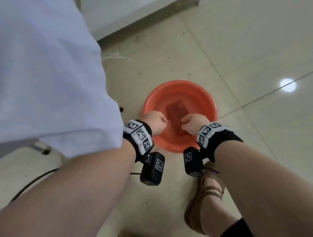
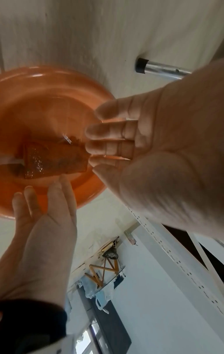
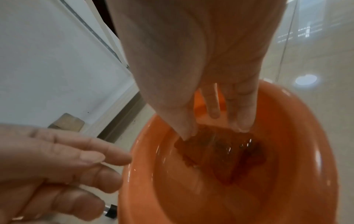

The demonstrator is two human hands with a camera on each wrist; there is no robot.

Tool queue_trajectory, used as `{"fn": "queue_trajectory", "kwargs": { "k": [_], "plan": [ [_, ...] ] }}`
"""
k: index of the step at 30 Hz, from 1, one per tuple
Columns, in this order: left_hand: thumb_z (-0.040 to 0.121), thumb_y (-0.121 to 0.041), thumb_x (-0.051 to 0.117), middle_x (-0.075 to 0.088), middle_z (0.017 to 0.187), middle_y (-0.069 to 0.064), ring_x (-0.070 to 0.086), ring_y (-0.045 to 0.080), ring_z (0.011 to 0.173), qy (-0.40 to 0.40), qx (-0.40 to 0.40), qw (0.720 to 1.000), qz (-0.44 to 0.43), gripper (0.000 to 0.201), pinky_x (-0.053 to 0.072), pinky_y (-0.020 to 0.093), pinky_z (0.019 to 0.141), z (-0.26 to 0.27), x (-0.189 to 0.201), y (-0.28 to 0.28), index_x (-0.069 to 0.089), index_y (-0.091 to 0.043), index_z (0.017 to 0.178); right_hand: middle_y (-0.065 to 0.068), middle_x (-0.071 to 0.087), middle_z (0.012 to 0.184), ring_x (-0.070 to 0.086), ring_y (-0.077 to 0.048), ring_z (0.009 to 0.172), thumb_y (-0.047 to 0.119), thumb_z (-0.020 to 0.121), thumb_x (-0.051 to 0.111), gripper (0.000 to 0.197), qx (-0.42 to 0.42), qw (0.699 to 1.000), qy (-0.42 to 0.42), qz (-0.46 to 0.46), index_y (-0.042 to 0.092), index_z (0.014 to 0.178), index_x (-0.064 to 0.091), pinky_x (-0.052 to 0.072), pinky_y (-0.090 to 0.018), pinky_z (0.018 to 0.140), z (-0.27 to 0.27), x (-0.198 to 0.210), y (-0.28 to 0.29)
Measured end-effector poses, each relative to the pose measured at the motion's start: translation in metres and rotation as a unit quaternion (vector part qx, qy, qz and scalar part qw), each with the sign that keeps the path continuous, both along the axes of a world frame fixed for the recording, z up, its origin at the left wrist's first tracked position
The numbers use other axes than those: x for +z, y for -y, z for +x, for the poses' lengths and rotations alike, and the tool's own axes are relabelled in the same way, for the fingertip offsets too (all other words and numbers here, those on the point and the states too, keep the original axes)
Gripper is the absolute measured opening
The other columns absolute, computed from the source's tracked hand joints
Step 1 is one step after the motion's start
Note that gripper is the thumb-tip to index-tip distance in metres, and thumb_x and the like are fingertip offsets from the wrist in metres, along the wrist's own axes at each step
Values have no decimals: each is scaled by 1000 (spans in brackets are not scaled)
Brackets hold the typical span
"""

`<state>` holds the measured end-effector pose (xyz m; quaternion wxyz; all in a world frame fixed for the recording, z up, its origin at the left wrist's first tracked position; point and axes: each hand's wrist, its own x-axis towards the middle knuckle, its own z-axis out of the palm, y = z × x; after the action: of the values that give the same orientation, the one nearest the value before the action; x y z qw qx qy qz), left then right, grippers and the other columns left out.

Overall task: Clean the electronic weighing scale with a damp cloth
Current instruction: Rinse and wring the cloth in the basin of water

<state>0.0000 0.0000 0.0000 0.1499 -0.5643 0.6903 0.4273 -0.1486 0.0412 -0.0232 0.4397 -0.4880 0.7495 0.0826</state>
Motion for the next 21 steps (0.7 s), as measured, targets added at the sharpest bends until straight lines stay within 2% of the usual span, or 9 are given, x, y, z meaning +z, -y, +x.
{"fn": "queue_trajectory", "kwargs": {
  "k": [3, 5, 7, 9, 11, 14, 16, 19, 21],
  "plan": [
    [90, -16, 52, 64, 119, 1, 59, 20, 109, 20, 7, 1000, 13, 24, 46, 33, 96, 1, -15, 9, 67, -17, 108, -2, 39, 148, 35, -21, 136, 20, 97, 44, 47, 71, 995, -6, 66, 24, 143, 39, 21, -31, 115, 5, -13, 6],
    [90, -17, 52, 63, 119, 0, 58, 19, 109, 32, 2, 999, 19, 24, 46, 32, 96, 3, -21, 14, 66, -19, 110, -8, 31, 151, 28, -25, 140, 22, 99, 39, 47, 97, 988, -13, 121, 22, 146, 33, 11, -38, 118, 9, -24, 6],
    [90, -17, 52, 63, 119, 0, 59, 19, 108, 35, -4, 999, 20, 25, 47, 32, 94, 3, -24, 19, 65, -19, 111, -8, 40, 146, 34, -28, 137, 24, 96, 43, 47, 92, 985, -3, 148, 19, 142, 40, 16, -39, 118, 11, -36, 5],
    [91, -16, 52, 63, 119, 1, 60, 20, 106, 34, -8, 999, 21, 25, 48, 31, 93, 3, -22, 23, 65, -18, 112, -6, 56, 132, 51, -25, 122, 28, 88, 55, 43, 52, 991, 4, 127, 16, 130, 55, 38, -33, 106, 10, -46, 4],
    [91, -17, 51, 64, 118, 3, 61, 22, 105, 33, -6, 999, 36, 26, 49, 30, 91, 2, -22, 26, 65, -17, 113, -6, 65, 118, 60, -24, 109, 28, 83, 64, 36, -3, 996, 11, 89, 13, 116, 66, 48, -30, 95, 4, -44, 4],
    [94, -22, 49, 65, 112, 6, 63, 25, 102, 33, 8, 997, 65, 29, 52, 34, 87, -3, -15, 27, 60, -13, 119, 0, 70, 107, 63, -19, 101, 19, 78, 70, 22, -94, 994, 53, -3, 18, 100, 75, 49, -26, 90, -6, -35, 4],
    [97, -31, 44, 63, 110, 9, 65, 27, 96, 16, 75, 990, 117, 38, 54, 41, 87, -8, -11, 28, 51, -10, 127, 3, 69, 95, 62, -15, 91, 14, 76, 72, 18, -156, 981, 102, -52, 24, 90, 76, 47, -21, 80, -12, -30, 6],
    [89, -60, 38, 54, 128, 15, 62, 32, 100, -28, 180, 960, 212, 69, 52, 48, 91, -15, -4, 28, 39, -7, 135, 6, 59, 73, 59, -16, 72, 9, 73, 75, 18, -215, 955, 176, -109, 23, 76, 64, 44, -13, 57, -17, -13, 10],
    [80, -74, 36, 59, 124, 17, 63, 35, 100, -52, 226, 940, 249, 88, 52, 49, 90, -20, 0, 27, 43, -4, 133, 5, 51, 67, 52, -14, 59, 8, 74, 75, 27, -215, 944, 215, -130, 20, 79, 52, 40, -10, 45, -17, 2, 14]
  ]
}}
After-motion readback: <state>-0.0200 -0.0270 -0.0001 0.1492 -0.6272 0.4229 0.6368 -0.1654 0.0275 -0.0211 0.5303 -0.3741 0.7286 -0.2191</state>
